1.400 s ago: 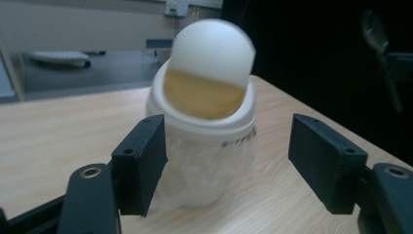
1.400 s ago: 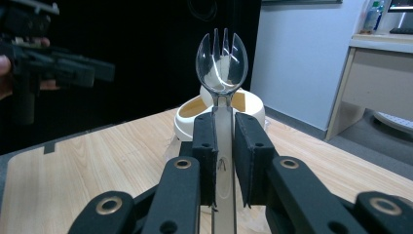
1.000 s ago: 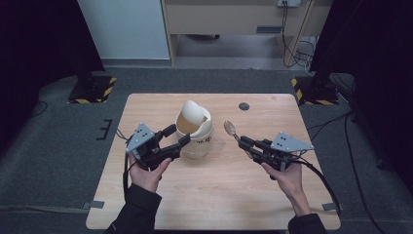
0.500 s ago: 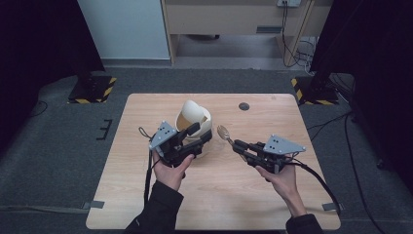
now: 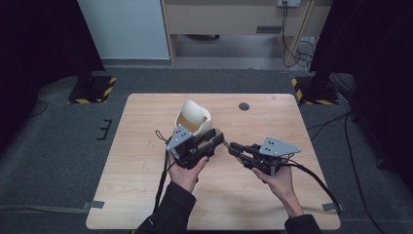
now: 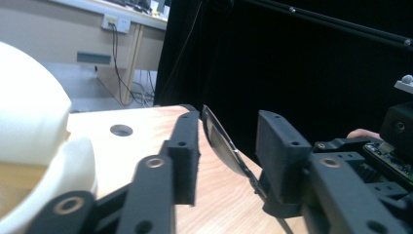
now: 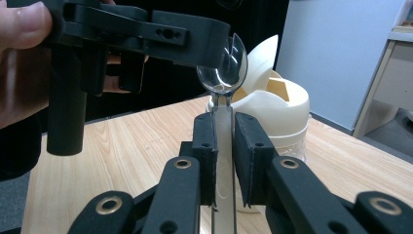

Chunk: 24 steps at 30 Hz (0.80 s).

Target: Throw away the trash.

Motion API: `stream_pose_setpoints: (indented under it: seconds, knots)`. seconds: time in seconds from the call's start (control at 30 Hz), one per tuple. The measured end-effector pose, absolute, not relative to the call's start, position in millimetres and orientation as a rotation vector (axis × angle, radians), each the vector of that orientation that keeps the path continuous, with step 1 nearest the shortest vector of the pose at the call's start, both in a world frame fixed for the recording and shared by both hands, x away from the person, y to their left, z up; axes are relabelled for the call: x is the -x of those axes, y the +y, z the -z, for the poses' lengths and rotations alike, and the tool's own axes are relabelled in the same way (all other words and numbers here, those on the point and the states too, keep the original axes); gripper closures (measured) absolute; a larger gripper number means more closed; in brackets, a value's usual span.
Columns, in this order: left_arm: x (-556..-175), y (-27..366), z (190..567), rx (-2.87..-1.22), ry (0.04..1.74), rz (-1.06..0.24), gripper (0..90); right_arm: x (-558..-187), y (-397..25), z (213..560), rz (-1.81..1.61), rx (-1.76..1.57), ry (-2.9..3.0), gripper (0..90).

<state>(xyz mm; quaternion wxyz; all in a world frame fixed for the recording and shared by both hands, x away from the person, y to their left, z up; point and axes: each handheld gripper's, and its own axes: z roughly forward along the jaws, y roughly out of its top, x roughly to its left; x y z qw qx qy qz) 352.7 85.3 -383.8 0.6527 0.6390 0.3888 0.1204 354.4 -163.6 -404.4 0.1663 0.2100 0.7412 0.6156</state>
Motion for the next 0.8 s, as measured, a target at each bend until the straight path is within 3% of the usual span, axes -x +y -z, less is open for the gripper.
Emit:
stream_pose_setpoints:
  seconds: [0.23, 0.3, 0.47, 0.8]
  knots:
    - [-354, 85, 385, -1.428, 0.92, -0.207, 77.7, -354, -162, 405, -1.759, -0.593, 2.112, 80.0]
    - [-353, 85, 386, -1.423, 0.924, -0.192, 83.3, -354, -162, 405, -1.761, -0.591, 2.113, 84.0]
    - [-353, 86, 387, -1.417, 0.917, -0.177, 85.7, -354, -161, 405, -1.761, -0.585, 2.119, 82.3]
    - [-356, 121, 379, -1.382, 0.921, -0.292, 85.6, -360, -178, 411, -1.731, -0.67, 2.085, 74.5]
